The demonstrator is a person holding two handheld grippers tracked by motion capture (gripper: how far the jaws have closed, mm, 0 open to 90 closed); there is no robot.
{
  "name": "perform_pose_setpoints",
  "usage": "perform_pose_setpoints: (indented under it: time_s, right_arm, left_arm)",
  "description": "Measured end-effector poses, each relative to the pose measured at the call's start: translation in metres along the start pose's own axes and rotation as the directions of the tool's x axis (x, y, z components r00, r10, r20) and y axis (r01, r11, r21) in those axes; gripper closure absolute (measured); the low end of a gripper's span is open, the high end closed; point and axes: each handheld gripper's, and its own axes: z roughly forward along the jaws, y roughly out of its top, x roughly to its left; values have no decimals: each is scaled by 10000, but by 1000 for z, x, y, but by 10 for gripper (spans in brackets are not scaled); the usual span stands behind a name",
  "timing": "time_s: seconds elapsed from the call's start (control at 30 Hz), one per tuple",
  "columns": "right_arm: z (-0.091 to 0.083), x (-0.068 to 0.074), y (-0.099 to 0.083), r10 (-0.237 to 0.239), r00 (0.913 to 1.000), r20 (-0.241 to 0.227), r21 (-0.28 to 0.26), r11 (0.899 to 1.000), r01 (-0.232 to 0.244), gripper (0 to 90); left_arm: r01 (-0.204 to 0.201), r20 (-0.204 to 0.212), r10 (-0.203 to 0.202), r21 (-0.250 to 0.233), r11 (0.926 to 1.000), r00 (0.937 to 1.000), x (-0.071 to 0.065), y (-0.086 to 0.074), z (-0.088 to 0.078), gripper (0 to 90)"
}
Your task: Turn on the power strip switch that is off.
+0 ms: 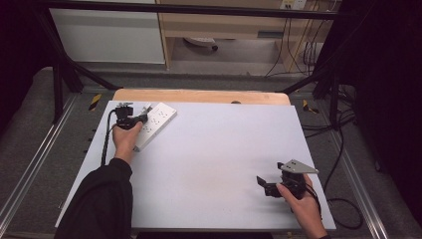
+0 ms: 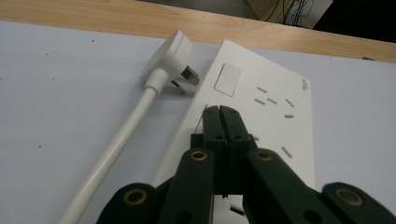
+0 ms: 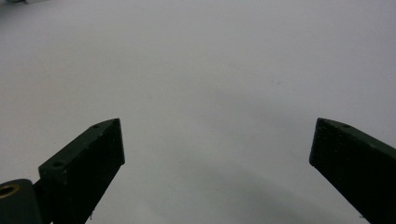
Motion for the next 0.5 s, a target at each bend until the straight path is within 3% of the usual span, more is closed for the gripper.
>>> perform_pose_setpoints:
  time_s: [0.5]
  right_arm:
    - [-1, 0, 0, 39, 10000, 0, -9, 10000, -39, 37]
  left_arm:
    - [77, 270, -68, -309, 9995, 9996, -1, 2, -3, 899]
